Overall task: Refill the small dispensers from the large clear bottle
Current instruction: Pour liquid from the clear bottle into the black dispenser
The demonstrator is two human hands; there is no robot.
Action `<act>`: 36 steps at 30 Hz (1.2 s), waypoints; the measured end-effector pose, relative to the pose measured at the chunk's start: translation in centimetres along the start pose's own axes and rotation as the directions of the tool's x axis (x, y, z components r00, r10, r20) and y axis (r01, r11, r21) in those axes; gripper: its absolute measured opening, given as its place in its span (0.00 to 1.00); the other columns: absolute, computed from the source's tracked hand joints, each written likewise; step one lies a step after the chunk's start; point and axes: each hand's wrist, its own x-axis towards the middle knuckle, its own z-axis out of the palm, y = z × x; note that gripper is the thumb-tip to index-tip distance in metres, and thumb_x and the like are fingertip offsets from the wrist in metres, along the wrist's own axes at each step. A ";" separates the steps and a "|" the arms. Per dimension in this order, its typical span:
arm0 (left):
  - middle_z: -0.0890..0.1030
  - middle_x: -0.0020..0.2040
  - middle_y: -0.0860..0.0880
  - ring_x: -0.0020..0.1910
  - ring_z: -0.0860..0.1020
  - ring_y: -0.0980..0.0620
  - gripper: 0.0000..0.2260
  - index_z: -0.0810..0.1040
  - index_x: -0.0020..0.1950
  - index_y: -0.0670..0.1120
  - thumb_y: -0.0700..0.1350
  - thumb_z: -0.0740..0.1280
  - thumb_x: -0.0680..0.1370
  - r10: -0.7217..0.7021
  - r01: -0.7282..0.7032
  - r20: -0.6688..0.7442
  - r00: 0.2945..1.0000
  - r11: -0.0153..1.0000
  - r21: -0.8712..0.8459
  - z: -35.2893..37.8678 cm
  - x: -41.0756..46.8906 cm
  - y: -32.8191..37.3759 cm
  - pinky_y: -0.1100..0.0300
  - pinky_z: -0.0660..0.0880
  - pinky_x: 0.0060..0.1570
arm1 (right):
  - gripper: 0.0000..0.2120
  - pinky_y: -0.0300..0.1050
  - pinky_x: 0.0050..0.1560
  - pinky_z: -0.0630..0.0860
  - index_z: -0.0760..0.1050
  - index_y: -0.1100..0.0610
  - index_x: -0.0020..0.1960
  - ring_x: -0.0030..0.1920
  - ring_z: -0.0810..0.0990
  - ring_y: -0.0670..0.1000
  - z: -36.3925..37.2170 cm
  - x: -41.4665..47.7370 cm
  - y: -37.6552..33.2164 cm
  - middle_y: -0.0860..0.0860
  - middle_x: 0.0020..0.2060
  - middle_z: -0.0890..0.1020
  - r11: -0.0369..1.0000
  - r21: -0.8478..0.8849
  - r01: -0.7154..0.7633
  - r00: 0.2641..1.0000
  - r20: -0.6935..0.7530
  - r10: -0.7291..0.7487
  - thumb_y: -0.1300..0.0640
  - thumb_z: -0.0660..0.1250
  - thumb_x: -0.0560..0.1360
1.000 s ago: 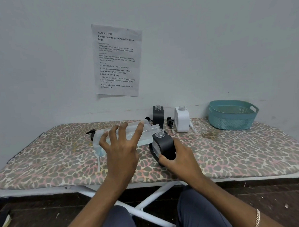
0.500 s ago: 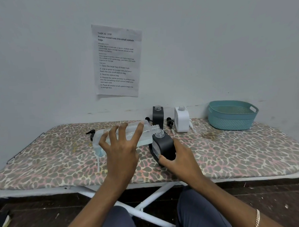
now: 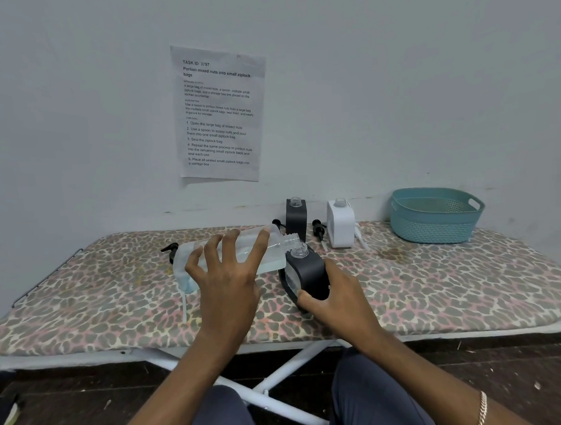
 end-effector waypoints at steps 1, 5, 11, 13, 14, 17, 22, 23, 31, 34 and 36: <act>0.77 0.67 0.40 0.66 0.75 0.34 0.45 0.76 0.76 0.55 0.30 0.77 0.61 0.000 0.000 -0.001 1.000 1.000 -0.001 0.0 0.0 0.0 0.34 0.65 0.61 | 0.17 0.30 0.40 0.73 0.73 0.41 0.54 0.47 0.79 0.38 0.0 0.0 0.0 0.40 0.44 0.82 1.000 0.001 0.000 1.000 0.001 0.000 0.41 0.73 0.70; 0.77 0.68 0.39 0.67 0.74 0.34 0.45 0.76 0.76 0.55 0.30 0.77 0.61 0.000 0.000 0.002 1.000 1.000 -0.004 0.0 0.0 0.0 0.34 0.65 0.62 | 0.17 0.28 0.41 0.73 0.73 0.42 0.55 0.48 0.79 0.37 0.0 0.0 0.0 0.40 0.44 0.82 1.000 0.005 0.002 1.000 0.007 -0.002 0.41 0.73 0.70; 0.77 0.68 0.40 0.67 0.74 0.35 0.45 0.76 0.76 0.55 0.29 0.77 0.61 -0.005 0.005 0.012 1.000 1.000 -0.002 -0.1 0.0 0.0 0.34 0.65 0.62 | 0.16 0.30 0.42 0.74 0.73 0.42 0.55 0.47 0.79 0.38 0.0 0.1 0.0 0.39 0.45 0.82 1.000 0.006 0.004 1.000 0.006 -0.004 0.42 0.73 0.70; 0.77 0.68 0.40 0.67 0.74 0.35 0.45 0.76 0.76 0.55 0.30 0.77 0.61 -0.003 0.003 0.010 1.000 1.000 -0.001 -0.1 0.0 0.0 0.34 0.65 0.61 | 0.16 0.29 0.42 0.73 0.73 0.42 0.55 0.47 0.79 0.38 0.0 0.0 0.0 0.39 0.45 0.82 1.000 0.011 0.004 1.000 0.005 -0.004 0.42 0.73 0.70; 0.77 0.68 0.40 0.67 0.74 0.34 0.45 0.76 0.76 0.55 0.30 0.77 0.61 -0.003 0.003 0.009 1.000 1.000 -0.001 -0.1 0.0 0.0 0.34 0.65 0.61 | 0.16 0.29 0.42 0.73 0.73 0.42 0.55 0.47 0.79 0.38 0.0 0.0 0.0 0.39 0.44 0.82 1.000 0.012 0.004 1.000 0.003 -0.004 0.42 0.73 0.70; 0.77 0.68 0.40 0.67 0.74 0.35 0.45 0.76 0.76 0.55 0.30 0.78 0.61 -0.003 0.003 0.004 1.000 1.000 -0.009 -0.1 0.0 0.0 0.34 0.65 0.62 | 0.16 0.30 0.40 0.73 0.73 0.41 0.54 0.47 0.79 0.38 0.0 0.0 0.0 0.39 0.44 0.81 1.000 0.006 0.003 1.000 -0.002 -0.003 0.41 0.73 0.70; 0.77 0.67 0.40 0.67 0.74 0.35 0.45 0.76 0.76 0.55 0.29 0.78 0.61 -0.004 0.004 -0.002 1.000 1.000 -0.012 -0.1 0.0 0.0 0.34 0.65 0.62 | 0.15 0.30 0.41 0.73 0.73 0.41 0.54 0.47 0.79 0.38 0.1 0.0 0.1 0.39 0.44 0.81 1.000 0.011 0.006 1.000 -0.003 -0.006 0.41 0.73 0.70; 0.77 0.67 0.40 0.67 0.74 0.35 0.45 0.76 0.76 0.55 0.29 0.77 0.61 -0.005 0.005 -0.002 1.000 1.000 -0.013 -0.1 0.0 0.0 0.34 0.65 0.62 | 0.15 0.30 0.41 0.73 0.73 0.41 0.54 0.47 0.79 0.38 0.1 0.0 0.1 0.39 0.44 0.81 1.000 0.014 0.008 1.000 -0.004 -0.008 0.42 0.73 0.70; 0.77 0.67 0.40 0.67 0.74 0.34 0.45 0.76 0.76 0.55 0.29 0.75 0.61 0.000 0.000 0.001 1.000 1.000 -0.007 -0.1 0.0 0.0 0.33 0.65 0.61 | 0.17 0.31 0.42 0.75 0.73 0.41 0.56 0.47 0.80 0.38 0.0 0.0 0.0 0.40 0.44 0.82 1.000 0.016 0.008 1.000 -0.006 -0.008 0.41 0.73 0.70; 0.77 0.67 0.39 0.66 0.74 0.34 0.45 0.76 0.76 0.55 0.29 0.75 0.60 0.001 -0.001 0.006 1.000 1.000 -0.009 -0.1 0.0 0.0 0.33 0.65 0.61 | 0.17 0.31 0.41 0.75 0.73 0.41 0.56 0.47 0.80 0.39 0.0 0.0 0.0 0.40 0.44 0.82 1.000 0.016 0.009 1.000 -0.004 -0.009 0.41 0.73 0.70; 0.78 0.67 0.39 0.66 0.75 0.34 0.45 0.76 0.76 0.55 0.29 0.75 0.60 -0.001 0.002 0.010 1.000 1.000 -0.010 -0.2 0.0 0.0 0.33 0.65 0.61 | 0.17 0.31 0.41 0.74 0.73 0.41 0.55 0.47 0.79 0.39 0.0 0.0 0.0 0.40 0.44 0.82 1.000 0.013 0.007 1.000 -0.006 -0.007 0.41 0.72 0.70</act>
